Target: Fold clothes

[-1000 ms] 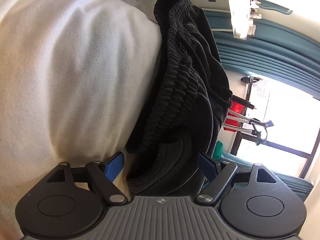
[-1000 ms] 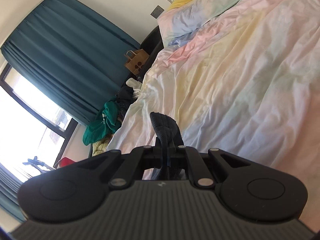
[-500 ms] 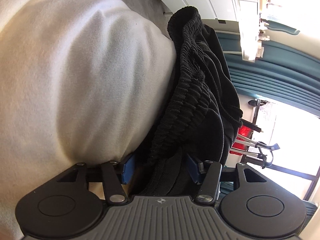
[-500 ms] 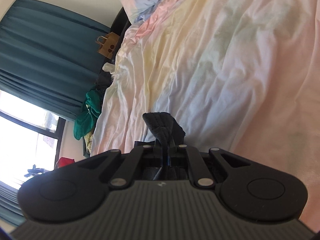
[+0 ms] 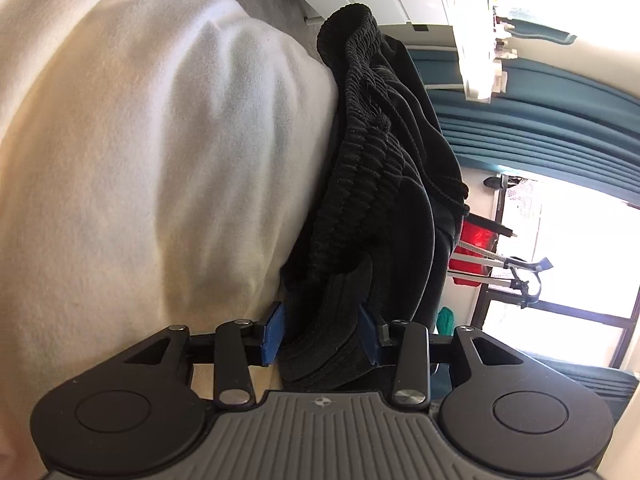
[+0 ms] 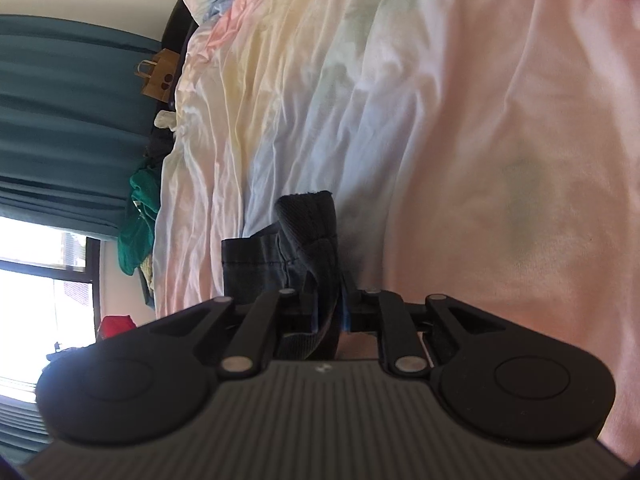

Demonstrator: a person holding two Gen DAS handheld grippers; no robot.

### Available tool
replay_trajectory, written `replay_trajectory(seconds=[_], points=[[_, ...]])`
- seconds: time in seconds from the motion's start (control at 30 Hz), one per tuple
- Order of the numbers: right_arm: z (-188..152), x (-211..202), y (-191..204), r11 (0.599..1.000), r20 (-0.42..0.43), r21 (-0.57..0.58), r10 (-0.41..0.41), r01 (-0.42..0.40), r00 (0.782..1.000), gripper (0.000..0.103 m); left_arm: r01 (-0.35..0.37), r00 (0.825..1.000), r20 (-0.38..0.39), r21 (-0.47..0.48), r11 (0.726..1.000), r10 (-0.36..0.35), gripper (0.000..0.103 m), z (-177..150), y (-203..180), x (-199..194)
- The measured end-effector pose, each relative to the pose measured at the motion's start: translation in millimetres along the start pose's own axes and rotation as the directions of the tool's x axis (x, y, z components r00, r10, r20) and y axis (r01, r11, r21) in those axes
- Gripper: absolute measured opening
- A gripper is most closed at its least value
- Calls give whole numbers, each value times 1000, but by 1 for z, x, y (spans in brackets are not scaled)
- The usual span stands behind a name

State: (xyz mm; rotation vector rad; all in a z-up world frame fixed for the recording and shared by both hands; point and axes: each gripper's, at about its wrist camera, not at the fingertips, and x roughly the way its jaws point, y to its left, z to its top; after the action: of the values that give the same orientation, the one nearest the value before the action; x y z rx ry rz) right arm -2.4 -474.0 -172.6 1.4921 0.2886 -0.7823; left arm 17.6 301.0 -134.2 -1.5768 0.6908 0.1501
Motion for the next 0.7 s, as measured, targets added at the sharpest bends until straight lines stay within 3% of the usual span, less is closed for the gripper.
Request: replay_trajectory(seconds=[0.13, 0.3, 0.37, 0.53, 0.7], points=[[-5, 13, 4, 999, -57, -8, 32, -33, 998, 69, -15, 1000, 22, 83, 996, 14, 50, -8, -13, -4], [-4, 27, 4, 993, -96, 20, 118, -116, 988, 70, -34, 998, 59, 62, 997, 30, 60, -7, -14, -8], [-1, 32, 8, 990, -84, -1, 143, -144, 986, 63, -40, 997, 71, 41, 998, 37, 60, -6, -12, -11], [4, 47, 21, 987, -69, -115, 106, -114, 992, 59, -42, 996, 85, 54, 998, 37, 61, -2, -5, 0], [3, 59, 26, 982, -61, -142, 118, -125, 991, 59, -61, 994, 94, 105, 993, 51, 64, -3, -11, 9]])
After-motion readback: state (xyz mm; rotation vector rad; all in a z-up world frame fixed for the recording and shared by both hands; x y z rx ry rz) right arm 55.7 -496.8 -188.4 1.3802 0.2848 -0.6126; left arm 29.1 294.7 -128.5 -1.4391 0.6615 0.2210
